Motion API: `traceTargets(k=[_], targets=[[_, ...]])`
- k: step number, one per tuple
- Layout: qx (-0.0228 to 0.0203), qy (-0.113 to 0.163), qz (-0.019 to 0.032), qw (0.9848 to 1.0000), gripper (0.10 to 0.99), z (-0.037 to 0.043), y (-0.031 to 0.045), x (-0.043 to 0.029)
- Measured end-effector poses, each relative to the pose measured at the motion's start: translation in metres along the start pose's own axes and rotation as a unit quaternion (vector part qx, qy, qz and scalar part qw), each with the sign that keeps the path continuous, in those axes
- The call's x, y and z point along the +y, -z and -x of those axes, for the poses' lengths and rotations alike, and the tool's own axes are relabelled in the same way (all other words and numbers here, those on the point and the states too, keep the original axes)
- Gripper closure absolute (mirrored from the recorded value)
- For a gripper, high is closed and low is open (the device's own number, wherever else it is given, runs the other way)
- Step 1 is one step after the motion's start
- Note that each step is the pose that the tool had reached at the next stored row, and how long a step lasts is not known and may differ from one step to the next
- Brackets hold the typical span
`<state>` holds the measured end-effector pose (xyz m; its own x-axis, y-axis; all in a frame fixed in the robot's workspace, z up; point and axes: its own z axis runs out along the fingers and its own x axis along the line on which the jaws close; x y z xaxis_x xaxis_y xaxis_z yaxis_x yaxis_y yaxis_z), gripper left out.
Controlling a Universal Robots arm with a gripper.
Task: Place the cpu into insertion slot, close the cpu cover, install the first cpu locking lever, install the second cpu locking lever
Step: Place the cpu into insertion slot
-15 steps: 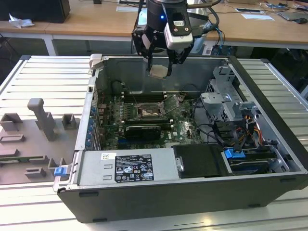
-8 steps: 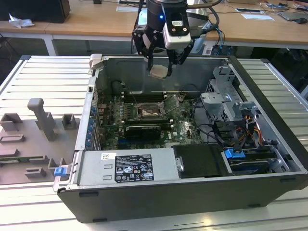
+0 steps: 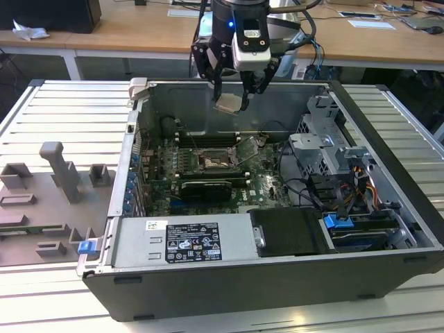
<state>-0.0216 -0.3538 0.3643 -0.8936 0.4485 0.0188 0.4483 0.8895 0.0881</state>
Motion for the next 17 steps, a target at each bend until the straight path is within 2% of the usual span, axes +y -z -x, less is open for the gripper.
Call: traceTargets(k=[14, 16, 17], targets=[[-0.0041, -0.045, 0.0009, 0.9990, 0.545, 0.0000, -0.0005, 0.0000], [-0.0056, -0.063, 0.0010, 0.9980, 0.545, 0.0000, -0.0013, -0.0001], [-0.0072, -0.079, 0.0011, 0.9969, 0.545, 0.0000, -0.0021, -0.0002]])
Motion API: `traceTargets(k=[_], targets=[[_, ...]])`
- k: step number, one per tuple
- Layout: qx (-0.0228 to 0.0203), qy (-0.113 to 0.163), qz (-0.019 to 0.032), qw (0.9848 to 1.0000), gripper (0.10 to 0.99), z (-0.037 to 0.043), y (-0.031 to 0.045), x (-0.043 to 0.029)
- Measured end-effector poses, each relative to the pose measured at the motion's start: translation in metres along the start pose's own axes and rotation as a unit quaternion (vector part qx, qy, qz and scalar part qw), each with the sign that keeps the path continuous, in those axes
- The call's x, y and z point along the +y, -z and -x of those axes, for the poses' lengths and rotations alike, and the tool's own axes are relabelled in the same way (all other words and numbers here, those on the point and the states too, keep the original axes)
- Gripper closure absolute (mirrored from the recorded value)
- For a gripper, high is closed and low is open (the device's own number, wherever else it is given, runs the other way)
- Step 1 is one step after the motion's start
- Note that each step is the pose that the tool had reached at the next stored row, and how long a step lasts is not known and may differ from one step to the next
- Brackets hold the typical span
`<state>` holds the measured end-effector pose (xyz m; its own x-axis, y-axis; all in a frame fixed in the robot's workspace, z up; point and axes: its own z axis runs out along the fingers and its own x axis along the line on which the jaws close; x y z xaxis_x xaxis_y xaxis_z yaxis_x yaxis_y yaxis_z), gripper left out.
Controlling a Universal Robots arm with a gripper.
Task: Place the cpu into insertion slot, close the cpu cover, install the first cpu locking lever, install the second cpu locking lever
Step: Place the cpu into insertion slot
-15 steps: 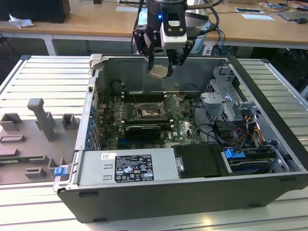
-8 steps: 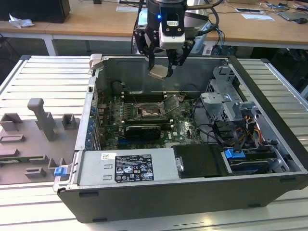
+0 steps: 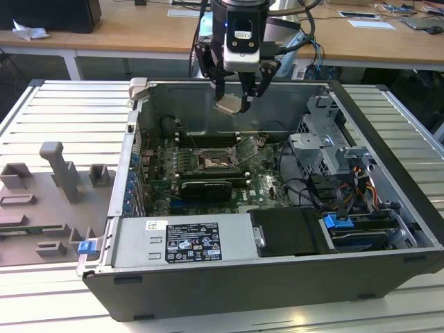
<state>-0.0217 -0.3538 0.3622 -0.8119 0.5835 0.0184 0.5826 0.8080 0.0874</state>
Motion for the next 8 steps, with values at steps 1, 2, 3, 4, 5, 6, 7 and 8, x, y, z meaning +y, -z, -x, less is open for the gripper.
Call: traceTargets(k=[1, 2, 3, 4, 5, 6, 7, 8], targets=[[-0.0010, -0.011, 0.0001, 0.9999, 0.545, 0.0000, -0.0003, -0.0001], [-0.0017, -0.019, 0.0003, 0.9998, 0.545, 0.0000, -0.0006, -0.0001], [-0.0023, -0.026, 0.0004, 0.9996, 0.545, 0.0000, -0.0008, -0.0001], [-0.0027, -0.031, 0.0006, 0.9995, 0.545, 0.0000, -0.0009, -0.0001], [-0.0031, -0.035, 0.0007, 0.9994, 0.545, 0.0000, -0.0011, -0.0001], [-0.0032, -0.037, 0.0007, 0.9993, 0.545, 0.0000, -0.0013, -0.0001], [-0.0033, -0.038, 0.0007, 0.9993, 0.545, 0.0000, -0.0015, -0.0001], [-0.0033, -0.038, 0.0007, 0.9993, 0.545, 0.0000, -0.0017, -0.0002]])
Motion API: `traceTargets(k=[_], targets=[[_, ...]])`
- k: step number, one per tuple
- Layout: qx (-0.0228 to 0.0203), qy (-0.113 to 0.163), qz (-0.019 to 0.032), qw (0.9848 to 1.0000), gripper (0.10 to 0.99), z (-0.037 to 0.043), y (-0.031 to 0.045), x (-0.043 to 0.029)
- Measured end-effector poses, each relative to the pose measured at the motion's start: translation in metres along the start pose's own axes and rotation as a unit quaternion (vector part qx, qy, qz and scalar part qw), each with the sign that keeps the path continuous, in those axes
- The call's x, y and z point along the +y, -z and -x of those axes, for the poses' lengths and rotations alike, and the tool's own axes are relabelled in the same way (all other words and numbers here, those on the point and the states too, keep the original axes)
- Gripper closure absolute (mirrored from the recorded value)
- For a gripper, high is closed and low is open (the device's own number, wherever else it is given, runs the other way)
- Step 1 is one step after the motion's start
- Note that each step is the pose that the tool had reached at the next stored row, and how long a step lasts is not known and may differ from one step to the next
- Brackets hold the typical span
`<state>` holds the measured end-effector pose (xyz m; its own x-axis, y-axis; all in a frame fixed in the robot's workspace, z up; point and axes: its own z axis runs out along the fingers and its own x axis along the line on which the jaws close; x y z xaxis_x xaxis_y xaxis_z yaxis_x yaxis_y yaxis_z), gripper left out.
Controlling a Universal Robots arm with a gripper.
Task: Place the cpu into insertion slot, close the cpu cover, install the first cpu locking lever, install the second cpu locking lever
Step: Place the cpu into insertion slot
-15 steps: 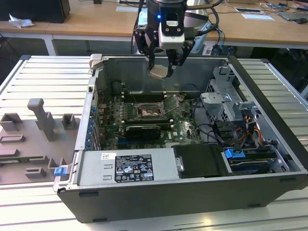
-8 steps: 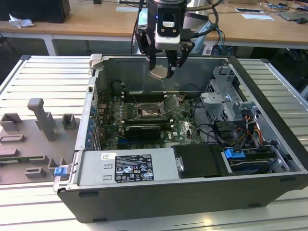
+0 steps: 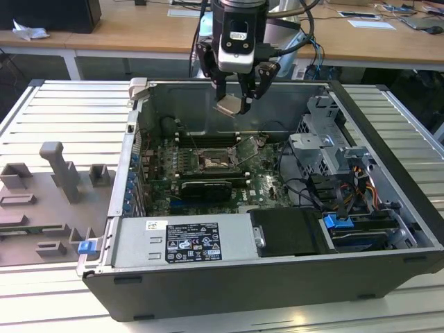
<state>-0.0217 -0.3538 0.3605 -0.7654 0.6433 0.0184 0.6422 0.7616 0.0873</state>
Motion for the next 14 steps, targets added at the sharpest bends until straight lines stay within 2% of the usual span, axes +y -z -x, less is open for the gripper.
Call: traceTargets(k=[8, 14], targets=[[-0.0002, -0.002, 0.0001, 1.0000, 0.545, 0.0000, -0.0017, -0.0002], [-0.0015, -0.016, 0.0004, 0.9999, 0.545, 0.0000, -0.0017, -0.0002]])
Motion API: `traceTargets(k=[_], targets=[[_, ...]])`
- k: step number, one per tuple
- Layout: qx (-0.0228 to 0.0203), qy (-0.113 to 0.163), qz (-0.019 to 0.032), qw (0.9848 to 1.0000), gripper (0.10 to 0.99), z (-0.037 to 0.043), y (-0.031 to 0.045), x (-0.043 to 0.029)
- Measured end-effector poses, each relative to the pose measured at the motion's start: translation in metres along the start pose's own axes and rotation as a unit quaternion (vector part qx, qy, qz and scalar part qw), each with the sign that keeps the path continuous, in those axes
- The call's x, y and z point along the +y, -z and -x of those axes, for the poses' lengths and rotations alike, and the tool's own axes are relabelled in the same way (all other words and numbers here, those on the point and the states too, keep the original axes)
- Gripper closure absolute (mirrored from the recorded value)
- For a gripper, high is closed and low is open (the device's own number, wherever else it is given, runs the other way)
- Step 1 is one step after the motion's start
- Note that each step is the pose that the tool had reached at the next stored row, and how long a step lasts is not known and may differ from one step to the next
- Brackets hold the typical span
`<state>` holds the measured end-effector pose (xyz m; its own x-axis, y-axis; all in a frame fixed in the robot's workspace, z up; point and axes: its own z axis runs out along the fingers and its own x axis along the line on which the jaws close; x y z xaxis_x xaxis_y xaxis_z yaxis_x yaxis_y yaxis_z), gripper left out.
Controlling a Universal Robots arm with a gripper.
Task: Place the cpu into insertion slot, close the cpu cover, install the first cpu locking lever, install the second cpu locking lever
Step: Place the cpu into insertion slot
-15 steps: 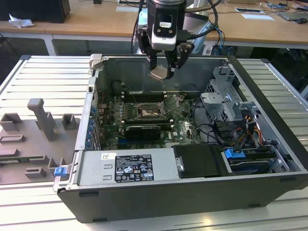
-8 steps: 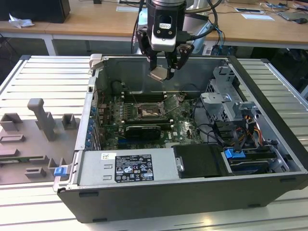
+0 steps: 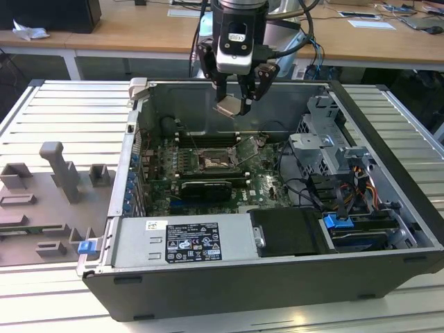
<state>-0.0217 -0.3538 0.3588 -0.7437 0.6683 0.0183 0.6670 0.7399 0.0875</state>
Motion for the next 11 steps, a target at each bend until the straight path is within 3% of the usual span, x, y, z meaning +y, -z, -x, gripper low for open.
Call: traceTargets(k=[11], targets=[[-0.0035, -0.040, 0.0007, 0.9992, 0.545, 0.0000, 0.0000, 0.0000]])
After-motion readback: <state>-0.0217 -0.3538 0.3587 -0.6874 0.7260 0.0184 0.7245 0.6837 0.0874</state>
